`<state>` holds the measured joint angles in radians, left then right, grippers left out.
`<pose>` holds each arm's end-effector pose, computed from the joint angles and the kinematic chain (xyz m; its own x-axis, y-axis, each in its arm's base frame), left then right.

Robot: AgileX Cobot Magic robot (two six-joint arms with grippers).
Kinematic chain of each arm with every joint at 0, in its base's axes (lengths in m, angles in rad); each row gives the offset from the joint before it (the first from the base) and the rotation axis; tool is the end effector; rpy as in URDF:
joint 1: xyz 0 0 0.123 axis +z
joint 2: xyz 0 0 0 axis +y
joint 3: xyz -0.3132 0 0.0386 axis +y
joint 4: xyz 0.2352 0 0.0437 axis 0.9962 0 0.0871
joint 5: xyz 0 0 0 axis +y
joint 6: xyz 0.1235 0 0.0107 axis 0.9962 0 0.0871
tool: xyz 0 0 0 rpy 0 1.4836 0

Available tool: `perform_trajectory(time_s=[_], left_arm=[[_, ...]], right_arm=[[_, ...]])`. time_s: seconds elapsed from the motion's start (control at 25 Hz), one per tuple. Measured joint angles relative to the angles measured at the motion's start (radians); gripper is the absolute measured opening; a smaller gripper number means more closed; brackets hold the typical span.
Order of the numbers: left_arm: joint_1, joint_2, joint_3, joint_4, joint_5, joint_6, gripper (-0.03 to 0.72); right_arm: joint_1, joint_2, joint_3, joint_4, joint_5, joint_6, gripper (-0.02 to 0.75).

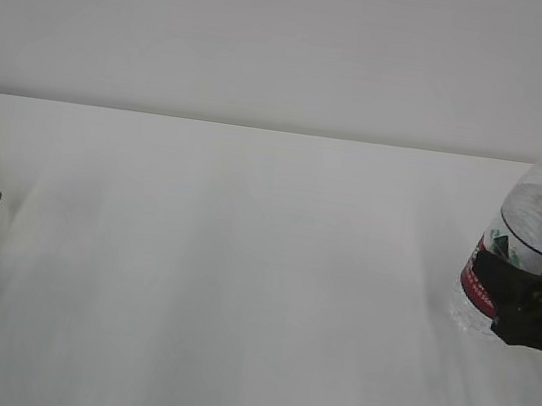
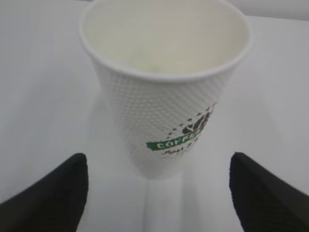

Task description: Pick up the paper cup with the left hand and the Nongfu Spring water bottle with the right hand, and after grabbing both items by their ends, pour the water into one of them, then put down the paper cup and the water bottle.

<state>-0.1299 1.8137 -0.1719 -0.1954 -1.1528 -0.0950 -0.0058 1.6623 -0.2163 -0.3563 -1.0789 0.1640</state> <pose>0.2523 -0.0108 0.1314 -0.3824 -0.1230 -0.9158 -0.1022 0.9906 -0.0904 0.2523 0.0366 0.1676 -0.2997 -0.0078 -0.9540 -0.2905 0.9532 0.0835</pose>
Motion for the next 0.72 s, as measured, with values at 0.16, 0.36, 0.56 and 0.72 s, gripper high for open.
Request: perform_trajectory(time_s=[0.16, 0.36, 0.56, 0.72], left_arm=[[0.000, 0.037, -0.042, -0.002, 0.000, 0.000, 0.692], [0.000, 0.073, -0.057, -0.002, 0.000, 0.000, 0.692], [0.000, 0.091, -0.093, -0.002, 0.000, 0.000, 0.692], [0.000, 0.116, -0.119, -0.002, 0.000, 0.000, 0.690]], right_arm=[[0.000, 0.000, 0.000, 0.000, 0.000, 0.000, 0.460], [0.000, 0.000, 0.000, 0.000, 0.000, 0.000, 0.459], [0.000, 0.000, 0.000, 0.000, 0.000, 0.000, 0.459], [0.000, 0.000, 0.000, 0.000, 0.000, 0.000, 0.459]])
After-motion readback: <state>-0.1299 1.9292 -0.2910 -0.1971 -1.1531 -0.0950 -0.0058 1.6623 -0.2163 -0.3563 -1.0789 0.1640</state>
